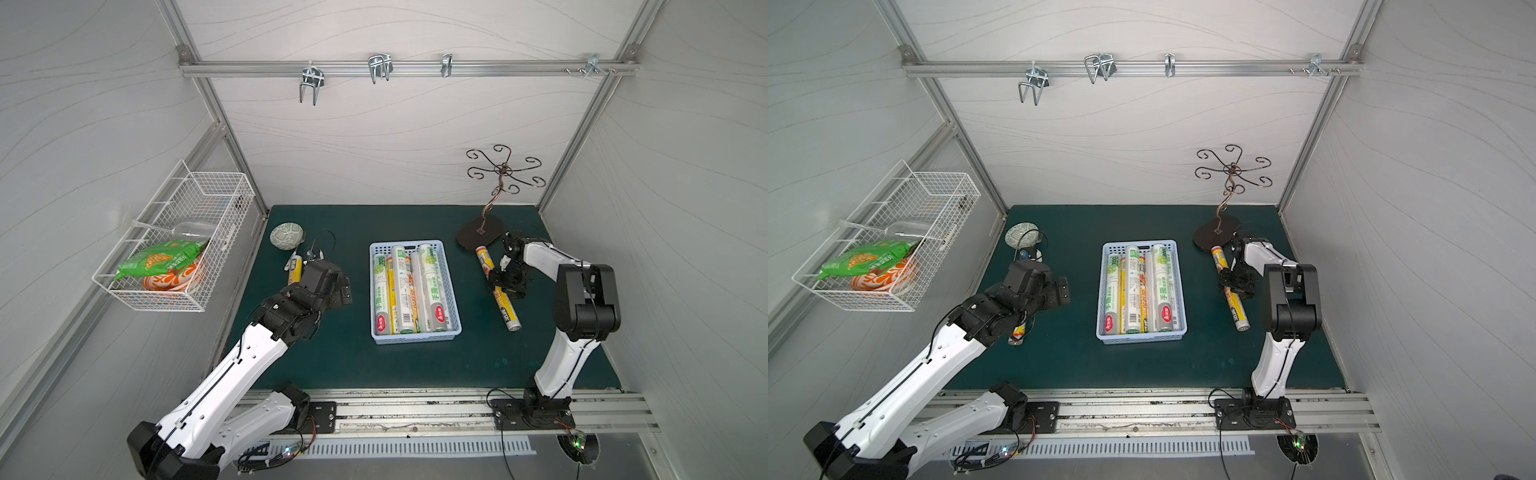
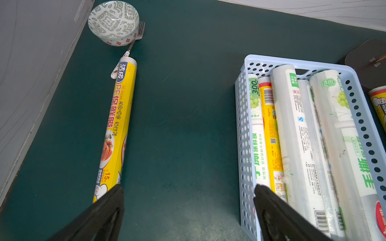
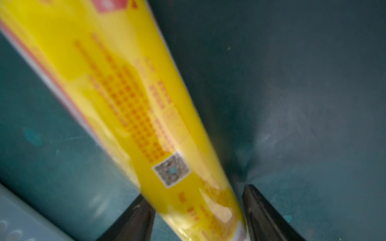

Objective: Put the plastic wrap into the basket
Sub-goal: Pick up the plastic wrap from the center of the board.

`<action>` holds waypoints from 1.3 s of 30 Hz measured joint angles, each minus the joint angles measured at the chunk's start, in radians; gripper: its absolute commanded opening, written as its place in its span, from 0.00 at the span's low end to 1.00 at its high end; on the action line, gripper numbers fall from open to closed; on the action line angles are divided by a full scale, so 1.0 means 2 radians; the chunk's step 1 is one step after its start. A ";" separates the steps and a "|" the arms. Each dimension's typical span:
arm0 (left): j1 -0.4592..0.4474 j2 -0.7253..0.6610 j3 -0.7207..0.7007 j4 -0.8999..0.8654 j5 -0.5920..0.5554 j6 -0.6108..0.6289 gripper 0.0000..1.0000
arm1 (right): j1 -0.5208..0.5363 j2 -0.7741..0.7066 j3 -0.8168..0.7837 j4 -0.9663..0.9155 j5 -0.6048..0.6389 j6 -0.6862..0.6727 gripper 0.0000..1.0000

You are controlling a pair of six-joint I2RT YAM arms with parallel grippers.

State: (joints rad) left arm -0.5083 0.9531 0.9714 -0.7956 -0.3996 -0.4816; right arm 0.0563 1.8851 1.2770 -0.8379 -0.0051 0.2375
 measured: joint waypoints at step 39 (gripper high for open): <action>0.002 -0.032 0.000 -0.001 0.018 -0.005 0.99 | 0.126 -0.108 0.060 -0.087 -0.052 0.028 0.29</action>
State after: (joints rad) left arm -0.5041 0.8886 0.9718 -0.7971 -0.3630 -0.4915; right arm 0.3073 1.6688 1.3968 -1.0126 -0.1085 0.2928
